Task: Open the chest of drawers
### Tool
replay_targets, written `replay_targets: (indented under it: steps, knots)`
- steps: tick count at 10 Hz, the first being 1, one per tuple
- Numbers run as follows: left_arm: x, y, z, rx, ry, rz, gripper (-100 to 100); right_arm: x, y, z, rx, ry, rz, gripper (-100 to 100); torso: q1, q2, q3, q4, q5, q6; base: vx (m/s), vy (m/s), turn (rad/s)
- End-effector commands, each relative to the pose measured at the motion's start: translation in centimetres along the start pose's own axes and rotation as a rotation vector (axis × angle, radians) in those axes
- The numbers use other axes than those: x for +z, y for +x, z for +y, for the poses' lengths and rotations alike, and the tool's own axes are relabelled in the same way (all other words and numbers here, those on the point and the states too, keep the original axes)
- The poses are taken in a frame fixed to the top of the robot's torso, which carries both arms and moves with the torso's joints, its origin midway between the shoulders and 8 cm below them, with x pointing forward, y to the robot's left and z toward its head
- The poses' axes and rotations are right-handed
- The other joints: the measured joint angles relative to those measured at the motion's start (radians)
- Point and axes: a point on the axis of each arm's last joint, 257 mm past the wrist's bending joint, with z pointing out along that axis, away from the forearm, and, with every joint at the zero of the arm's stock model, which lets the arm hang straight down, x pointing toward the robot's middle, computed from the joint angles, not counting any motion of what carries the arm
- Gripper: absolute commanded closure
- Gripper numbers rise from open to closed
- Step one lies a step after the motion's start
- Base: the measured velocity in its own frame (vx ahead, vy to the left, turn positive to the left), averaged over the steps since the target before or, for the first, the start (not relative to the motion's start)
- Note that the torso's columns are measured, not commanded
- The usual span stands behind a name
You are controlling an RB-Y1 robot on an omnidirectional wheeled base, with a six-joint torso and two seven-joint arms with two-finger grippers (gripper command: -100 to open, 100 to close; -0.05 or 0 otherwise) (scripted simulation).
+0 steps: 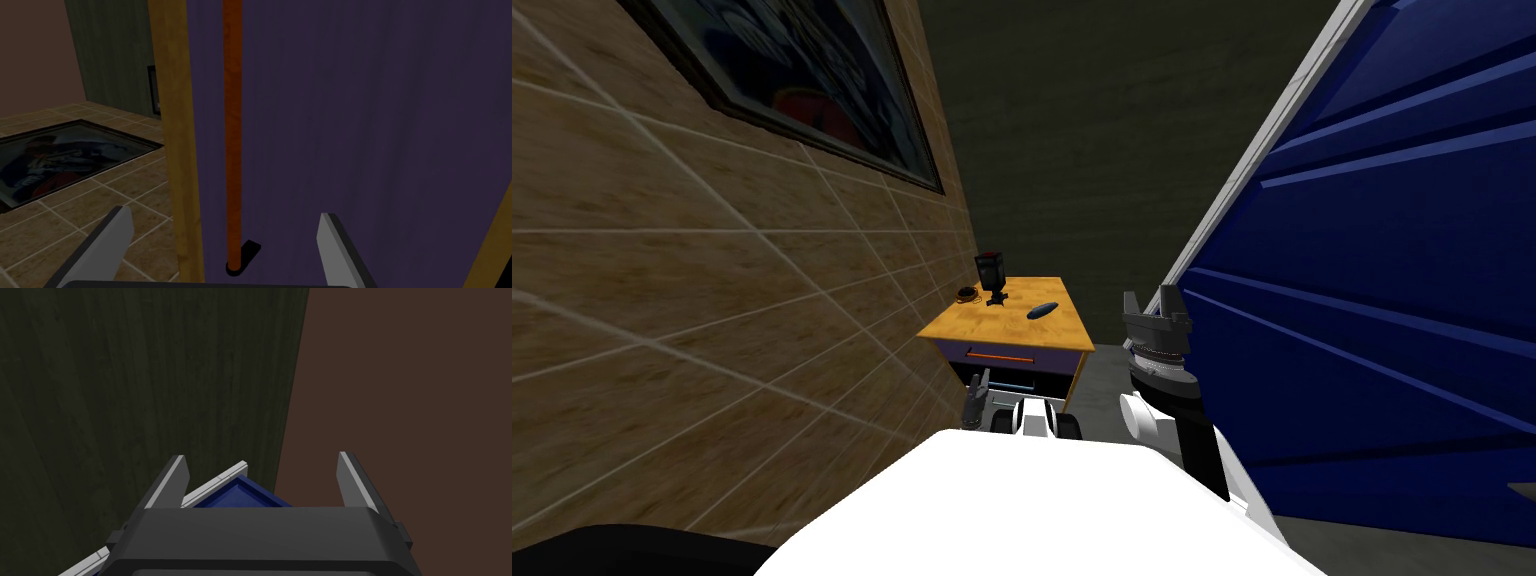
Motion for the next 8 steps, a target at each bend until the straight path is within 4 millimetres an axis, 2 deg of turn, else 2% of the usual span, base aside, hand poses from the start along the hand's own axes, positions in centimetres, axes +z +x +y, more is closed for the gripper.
replay_targets:
  steps: [1,4,5,7,8]
  knots:
    - [-0.2,-1.7,0.4,0.041,-0.016,0.045,-100,0.0,0.0,0.0,0.000,0.000,0.000,0,0.000,0.000,0.000,0.000,0.000,0.000,-0.008,-0.002,0.000]
    - [0.1,-3.2,0.8,0.078,-0.033,0.086,-100,0.0,0.0,0.0,0.000,0.000,0.000,0,0.000,-0.001,-0.001,0.000,0.000,0.000,-0.010,-0.003,0.002]
    - [0.9,-3.5,1.2,0.087,-0.039,0.095,-100,0.0,0.0,0.0,0.000,0.000,0.000,0,-0.001,-0.001,-0.001,0.000,0.000,0.000,-0.027,-0.006,0.009]
    - [2.2,-2.7,1.6,0.073,-0.033,0.081,-100,0.0,0.0,0.0,0.000,0.000,0.000,0,-0.001,0.000,0.000,0.000,0.000,0.000,-0.033,-0.014,0.004]
    - [2.8,-3.1,1.8,0.085,-0.038,0.093,-100,0.0,0.0,0.0,0.000,0.000,0.000,0,-0.001,0.000,0.000,0.000,0.000,0.000,-0.041,-0.017,0.008]
